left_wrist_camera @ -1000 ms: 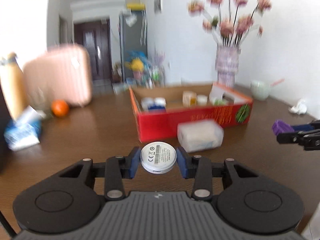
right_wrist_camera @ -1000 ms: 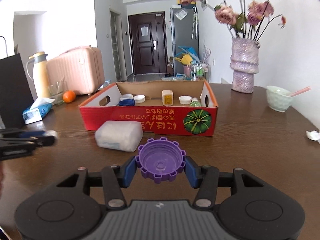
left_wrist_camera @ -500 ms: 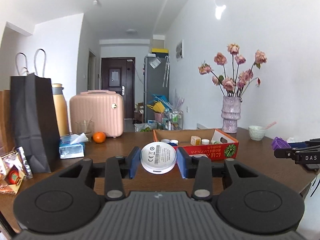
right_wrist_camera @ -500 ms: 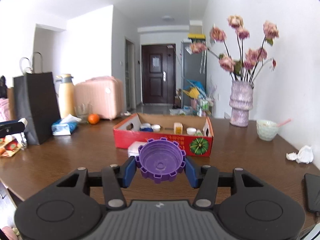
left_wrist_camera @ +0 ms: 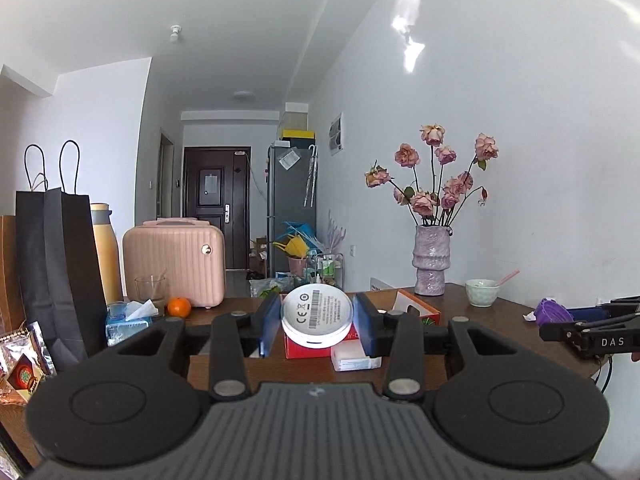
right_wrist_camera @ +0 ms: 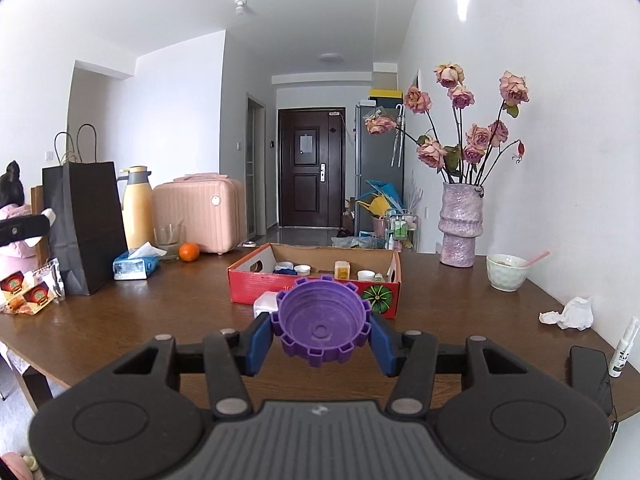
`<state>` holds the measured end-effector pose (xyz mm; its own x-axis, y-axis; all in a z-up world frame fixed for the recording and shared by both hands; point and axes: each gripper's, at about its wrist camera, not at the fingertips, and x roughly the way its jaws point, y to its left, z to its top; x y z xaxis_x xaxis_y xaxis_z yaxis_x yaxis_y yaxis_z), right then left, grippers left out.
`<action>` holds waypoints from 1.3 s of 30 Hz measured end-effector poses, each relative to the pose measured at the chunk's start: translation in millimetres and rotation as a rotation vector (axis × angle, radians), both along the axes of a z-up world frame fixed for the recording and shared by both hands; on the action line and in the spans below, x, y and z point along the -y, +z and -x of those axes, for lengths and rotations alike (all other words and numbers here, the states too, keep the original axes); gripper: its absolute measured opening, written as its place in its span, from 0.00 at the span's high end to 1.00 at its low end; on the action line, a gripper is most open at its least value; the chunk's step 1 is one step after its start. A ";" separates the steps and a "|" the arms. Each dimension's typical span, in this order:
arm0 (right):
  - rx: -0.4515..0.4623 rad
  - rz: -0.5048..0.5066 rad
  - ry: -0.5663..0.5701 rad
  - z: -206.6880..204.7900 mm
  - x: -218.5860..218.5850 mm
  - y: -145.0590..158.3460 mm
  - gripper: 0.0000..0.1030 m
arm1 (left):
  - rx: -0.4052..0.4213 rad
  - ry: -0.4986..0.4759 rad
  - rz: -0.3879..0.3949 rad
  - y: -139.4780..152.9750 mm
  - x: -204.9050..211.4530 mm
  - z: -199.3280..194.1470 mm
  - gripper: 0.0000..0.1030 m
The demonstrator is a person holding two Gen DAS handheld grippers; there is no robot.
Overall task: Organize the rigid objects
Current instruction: 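Lift the purple cap and white tin and carry them over the red box, then lower the purple cap and white tin into the box and open both tools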
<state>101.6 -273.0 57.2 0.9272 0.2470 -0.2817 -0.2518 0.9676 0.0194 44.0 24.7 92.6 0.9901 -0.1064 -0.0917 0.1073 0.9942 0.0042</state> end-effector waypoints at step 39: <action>-0.152 -0.010 0.062 -338.8 -9.3 -14.0 0.50 | -0.368 -0.200 -0.009 -33.3 32.2 -423.8 0.61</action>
<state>440.4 -263.7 43.2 0.8572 0.3057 -0.4145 -0.3044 0.9499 0.0711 467.8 -7.5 59.3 0.8508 -0.2908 -0.4378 0.2943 0.9537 -0.0615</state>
